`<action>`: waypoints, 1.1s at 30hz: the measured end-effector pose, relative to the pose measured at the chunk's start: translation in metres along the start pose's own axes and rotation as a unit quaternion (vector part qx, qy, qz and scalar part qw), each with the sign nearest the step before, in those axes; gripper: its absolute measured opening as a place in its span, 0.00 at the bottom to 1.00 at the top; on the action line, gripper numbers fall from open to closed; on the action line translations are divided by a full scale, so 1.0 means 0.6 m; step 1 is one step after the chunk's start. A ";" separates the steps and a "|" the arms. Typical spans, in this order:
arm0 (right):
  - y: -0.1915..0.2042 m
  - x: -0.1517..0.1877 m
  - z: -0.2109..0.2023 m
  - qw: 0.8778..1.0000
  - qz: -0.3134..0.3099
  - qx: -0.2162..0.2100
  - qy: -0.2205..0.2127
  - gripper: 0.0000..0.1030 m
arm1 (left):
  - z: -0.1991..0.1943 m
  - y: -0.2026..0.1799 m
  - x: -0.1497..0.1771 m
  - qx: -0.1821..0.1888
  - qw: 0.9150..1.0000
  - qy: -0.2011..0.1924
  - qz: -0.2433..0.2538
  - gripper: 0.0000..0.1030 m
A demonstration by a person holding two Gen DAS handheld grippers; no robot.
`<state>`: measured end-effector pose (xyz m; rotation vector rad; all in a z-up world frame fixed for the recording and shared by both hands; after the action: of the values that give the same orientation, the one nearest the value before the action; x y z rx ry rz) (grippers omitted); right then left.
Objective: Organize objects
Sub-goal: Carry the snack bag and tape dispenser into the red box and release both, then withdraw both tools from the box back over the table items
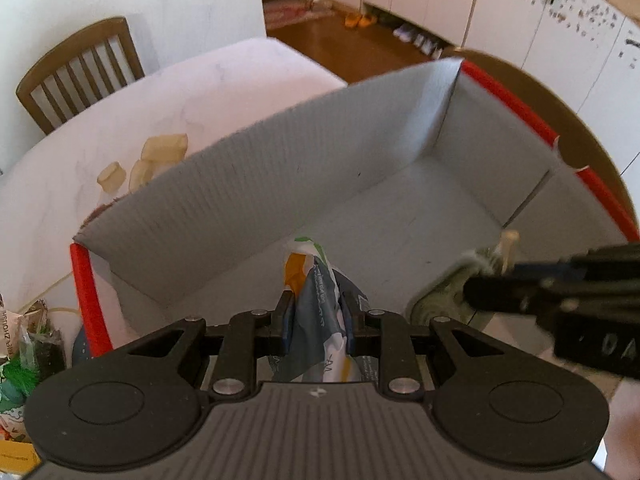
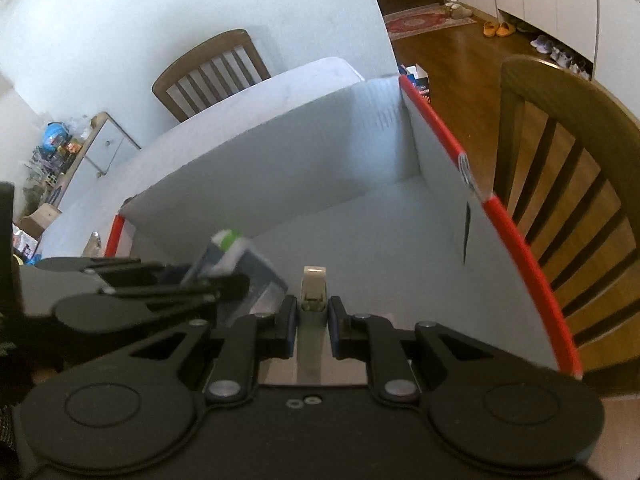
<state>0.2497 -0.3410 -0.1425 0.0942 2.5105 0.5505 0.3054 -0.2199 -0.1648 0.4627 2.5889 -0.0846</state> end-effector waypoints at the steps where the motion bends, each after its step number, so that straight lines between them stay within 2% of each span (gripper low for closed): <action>1: -0.009 -0.007 0.005 1.000 0.008 -0.003 0.002 0.14 | 0.004 0.001 0.001 0.002 1.000 0.008 -0.002 0.23; 7: -0.030 -0.023 0.022 1.000 0.026 -0.001 0.012 0.15 | 0.016 0.006 0.002 0.011 0.999 0.029 -0.008 0.24; 11: -0.033 -0.025 0.025 1.000 0.020 0.007 0.019 0.18 | 0.014 0.015 0.006 0.017 0.999 0.033 -0.020 0.30; 13: -0.036 -0.021 0.027 0.999 0.021 0.011 0.025 0.20 | 0.011 0.016 0.007 0.015 0.999 0.033 -0.024 0.44; 14: -0.036 -0.019 0.028 0.999 0.022 0.012 0.027 0.20 | 0.009 0.018 0.009 0.015 0.999 0.032 -0.027 0.60; 15: -0.037 -0.017 0.029 0.999 0.021 0.019 0.031 0.21 | 0.004 0.019 0.011 0.017 0.999 0.028 -0.029 0.65; 18: -0.034 -0.014 0.025 0.999 0.018 0.026 0.034 0.23 | -0.013 0.017 0.015 0.024 0.999 0.016 -0.026 0.65; 27: -0.032 -0.016 0.000 0.999 0.010 0.033 0.024 0.43 | -0.102 0.024 0.026 0.041 0.997 -0.045 -0.039 0.65; 33: 0.006 -0.013 -0.035 1.000 -0.016 0.020 0.005 0.48 | -0.171 0.066 0.047 0.049 0.993 -0.085 -0.072 0.65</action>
<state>0.2448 -0.3467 -0.1207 0.0656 2.5289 0.4893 0.2476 -0.1592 -0.0884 0.2891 2.4555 -0.2895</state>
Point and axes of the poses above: each gripper's, at about its wrist camera, not at the fingertips, and z roughly the way its jaws point, y to its left, x to its underside, the point moved 5 cm from there along z, roughly the way its jaws point, and after that the axes turned 2 degrees about -y, right-handed, at the moved point
